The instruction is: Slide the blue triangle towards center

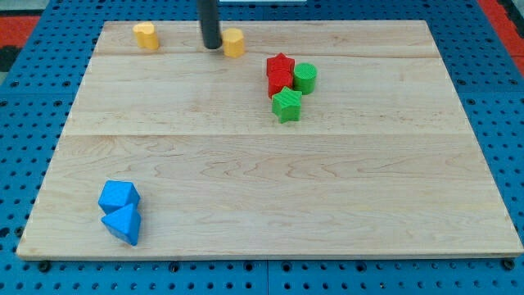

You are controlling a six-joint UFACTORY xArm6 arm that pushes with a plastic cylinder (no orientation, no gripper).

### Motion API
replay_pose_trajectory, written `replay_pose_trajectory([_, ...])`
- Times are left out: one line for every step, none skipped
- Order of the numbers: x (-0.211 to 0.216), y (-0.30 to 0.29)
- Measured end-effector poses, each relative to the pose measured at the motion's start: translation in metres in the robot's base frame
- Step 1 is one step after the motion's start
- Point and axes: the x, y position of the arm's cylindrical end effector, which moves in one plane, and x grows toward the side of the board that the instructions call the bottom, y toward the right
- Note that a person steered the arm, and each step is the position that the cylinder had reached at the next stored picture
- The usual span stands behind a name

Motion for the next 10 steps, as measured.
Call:
replay_pose_trajectory([0.0,0.062])
replay_pose_trajectory([0.003,0.04])
replay_pose_trajectory([0.005,-0.008])
replay_pose_trajectory([0.027,-0.052])
replay_pose_trajectory([0.066,-0.099])
replay_pose_trajectory([0.087,-0.152])
replay_pose_trajectory([0.115,-0.202])
replay_pose_trajectory([0.161,-0.243])
replay_pose_trajectory([0.183,-0.252])
replay_pose_trajectory([0.273,-0.217])
